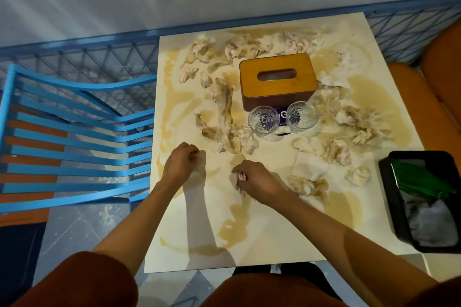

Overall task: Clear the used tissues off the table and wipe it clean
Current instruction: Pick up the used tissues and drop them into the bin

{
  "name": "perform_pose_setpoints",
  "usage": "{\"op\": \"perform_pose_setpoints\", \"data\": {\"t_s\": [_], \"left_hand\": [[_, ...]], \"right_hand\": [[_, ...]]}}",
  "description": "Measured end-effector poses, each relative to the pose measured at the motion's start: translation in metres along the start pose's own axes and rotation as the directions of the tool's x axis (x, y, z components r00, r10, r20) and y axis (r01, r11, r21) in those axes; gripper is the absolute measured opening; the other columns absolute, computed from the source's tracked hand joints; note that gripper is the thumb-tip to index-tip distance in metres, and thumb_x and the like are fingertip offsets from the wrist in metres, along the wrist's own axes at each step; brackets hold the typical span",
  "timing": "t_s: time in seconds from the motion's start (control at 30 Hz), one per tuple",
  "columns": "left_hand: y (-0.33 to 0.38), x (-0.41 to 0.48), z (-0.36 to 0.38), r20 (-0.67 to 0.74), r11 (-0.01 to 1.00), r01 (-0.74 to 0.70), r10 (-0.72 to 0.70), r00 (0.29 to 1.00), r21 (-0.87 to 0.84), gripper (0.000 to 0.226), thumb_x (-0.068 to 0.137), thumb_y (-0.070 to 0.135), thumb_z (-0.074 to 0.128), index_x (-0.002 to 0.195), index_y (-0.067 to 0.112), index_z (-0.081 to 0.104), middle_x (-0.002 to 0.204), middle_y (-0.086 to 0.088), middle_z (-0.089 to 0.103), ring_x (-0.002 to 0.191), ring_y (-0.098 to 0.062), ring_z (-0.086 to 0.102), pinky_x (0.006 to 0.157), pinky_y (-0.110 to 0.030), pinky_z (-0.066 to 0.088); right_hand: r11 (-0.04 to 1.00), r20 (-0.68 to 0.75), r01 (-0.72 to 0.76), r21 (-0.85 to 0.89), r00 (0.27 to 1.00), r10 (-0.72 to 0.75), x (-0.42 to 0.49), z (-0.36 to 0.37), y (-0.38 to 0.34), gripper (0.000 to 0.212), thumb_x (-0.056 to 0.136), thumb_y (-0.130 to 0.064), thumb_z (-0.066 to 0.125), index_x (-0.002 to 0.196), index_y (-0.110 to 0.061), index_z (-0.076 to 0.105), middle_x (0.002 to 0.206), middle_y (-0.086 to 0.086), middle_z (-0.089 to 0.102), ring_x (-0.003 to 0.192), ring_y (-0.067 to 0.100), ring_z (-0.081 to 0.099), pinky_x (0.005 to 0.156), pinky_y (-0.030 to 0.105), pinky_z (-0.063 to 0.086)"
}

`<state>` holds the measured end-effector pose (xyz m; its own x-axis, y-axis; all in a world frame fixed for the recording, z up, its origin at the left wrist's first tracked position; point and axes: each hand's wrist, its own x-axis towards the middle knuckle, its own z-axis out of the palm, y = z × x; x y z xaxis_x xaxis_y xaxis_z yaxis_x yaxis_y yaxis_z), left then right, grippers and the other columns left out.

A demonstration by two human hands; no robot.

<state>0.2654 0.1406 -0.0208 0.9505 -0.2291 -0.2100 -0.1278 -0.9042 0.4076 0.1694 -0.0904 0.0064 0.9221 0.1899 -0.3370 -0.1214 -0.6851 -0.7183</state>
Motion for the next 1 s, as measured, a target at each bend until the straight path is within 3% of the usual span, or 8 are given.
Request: {"op": "perform_pose_setpoints", "data": {"t_s": [0.17, 0.3, 0.43, 0.53, 0.63, 0.77, 0.9, 1.0], "left_hand": [[0.029, -0.023, -0.006, -0.089, 0.976, -0.003, -0.017, 0.996, -0.220, 0.015, 0.086, 0.018, 0.069, 0.101, 0.019, 0.068, 0.094, 0.007, 0.063, 0.073, -0.009, 0.059, 0.067, -0.028, 0.049], [0.063, -0.047, -0.001, -0.088, 0.896, -0.022, -0.019, 0.996, -0.443, 0.014, 0.081, 0.012, 0.074, 0.087, 0.022, 0.067, 0.088, 0.010, 0.066, 0.070, -0.007, 0.059, 0.067, -0.017, 0.046], [0.099, -0.062, 0.015, -0.072, 0.847, -0.045, 0.008, 0.997, -0.529, 0.016, 0.077, 0.011, 0.079, 0.084, 0.018, 0.066, 0.091, 0.008, 0.065, 0.075, -0.006, 0.059, 0.066, -0.010, 0.041], [0.133, -0.072, 0.030, -0.036, 0.816, -0.067, 0.056, 0.998, -0.575, 0.018, 0.076, 0.008, 0.079, 0.086, 0.018, 0.067, 0.099, 0.008, 0.065, 0.087, -0.003, 0.061, 0.063, -0.015, 0.046], [0.173, -0.085, 0.043, 0.078, 0.767, -0.001, 0.067, 0.995, -0.642, 0.016, 0.080, 0.008, 0.074, 0.091, 0.018, 0.068, 0.100, 0.010, 0.069, 0.090, -0.004, 0.064, 0.064, -0.020, 0.052], [0.230, -0.106, 0.065, 0.188, 0.727, 0.015, 0.158, 0.969, -0.686, 0.011, 0.083, 0.009, 0.072, 0.091, 0.016, 0.067, 0.089, 0.005, 0.072, 0.080, -0.013, 0.069, 0.067, -0.027, 0.055], [0.290, -0.131, 0.088, 0.209, 0.731, -0.016, 0.216, 0.954, -0.682, 0.016, 0.084, 0.011, 0.072, 0.094, 0.023, 0.065, 0.091, 0.005, 0.070, 0.077, -0.014, 0.069, 0.066, -0.036, 0.058], [0.335, -0.158, 0.105, 0.236, 0.728, 0.000, 0.222, 0.946, -0.686, 0.018, 0.085, 0.008, 0.070, 0.090, 0.024, 0.064, 0.088, 0.006, 0.069, 0.073, -0.013, 0.069, 0.063, -0.038, 0.059]], "right_hand": [[0.985, -0.148, -0.090, 0.148, 0.983, 0.112, -0.013, -0.014, 0.005, 0.031, 0.079, 0.001, 0.064, 0.108, -0.007, 0.073, 0.103, 0.009, 0.070, 0.095, 0.023, 0.063, 0.077, 0.018, 0.039], [0.982, -0.243, -0.092, 0.165, 0.961, 0.131, -0.030, -0.024, 0.016, 0.031, 0.079, 0.002, 0.063, 0.105, -0.010, 0.074, 0.102, 0.006, 0.067, 0.094, 0.021, 0.062, 0.076, 0.021, 0.038], [0.981, -0.329, -0.075, 0.179, 0.935, 0.131, -0.055, -0.033, 0.033, 0.031, 0.077, 0.001, 0.063, 0.104, -0.009, 0.074, 0.111, 0.005, 0.063, 0.093, 0.021, 0.062, 0.081, 0.026, 0.045], [0.964, -0.374, -0.083, 0.251, 0.911, 0.176, -0.081, -0.044, 0.046, 0.038, 0.077, 0.004, 0.062, 0.110, -0.010, 0.072, 0.112, 0.002, 0.064, 0.088, 0.011, 0.061, 0.077, 0.018, 0.043], [0.933, -0.404, -0.107, 0.344, 0.880, 0.251, -0.112, -0.054, 0.060, 0.041, 0.075, 0.003, 0.065, 0.111, -0.016, 0.071, 0.101, -0.006, 0.066, 0.072, -0.005, 0.057, 0.068, 0.007, 0.039], [0.853, -0.422, -0.120, 0.508, 0.829, 0.368, -0.159, -0.068, 0.087, 0.033, 0.077, 0.005, 0.062, 0.097, -0.017, 0.075, 0.088, -0.007, 0.068, 0.065, 0.003, 0.057, 0.064, 0.019, 0.044], [0.824, -0.461, -0.085, 0.560, 0.795, 0.395, -0.213, -0.083, 0.120, 0.027, 0.086, -0.001, 0.063, 0.103, -0.018, 0.074, 0.092, 0.001, 0.067, 0.075, 0.018, 0.063, 0.069, 0.032, 0.051], [0.796, -0.461, -0.075, 0.601, 0.781, 0.421, -0.258, -0.096, 0.143, 0.021, 0.086, -0.011, 0.070, 0.107, -0.014, 0.073, 0.097, 0.000, 0.067, 0.076, 0.007, 0.063, 0.071, 0.026, 0.051]]}}
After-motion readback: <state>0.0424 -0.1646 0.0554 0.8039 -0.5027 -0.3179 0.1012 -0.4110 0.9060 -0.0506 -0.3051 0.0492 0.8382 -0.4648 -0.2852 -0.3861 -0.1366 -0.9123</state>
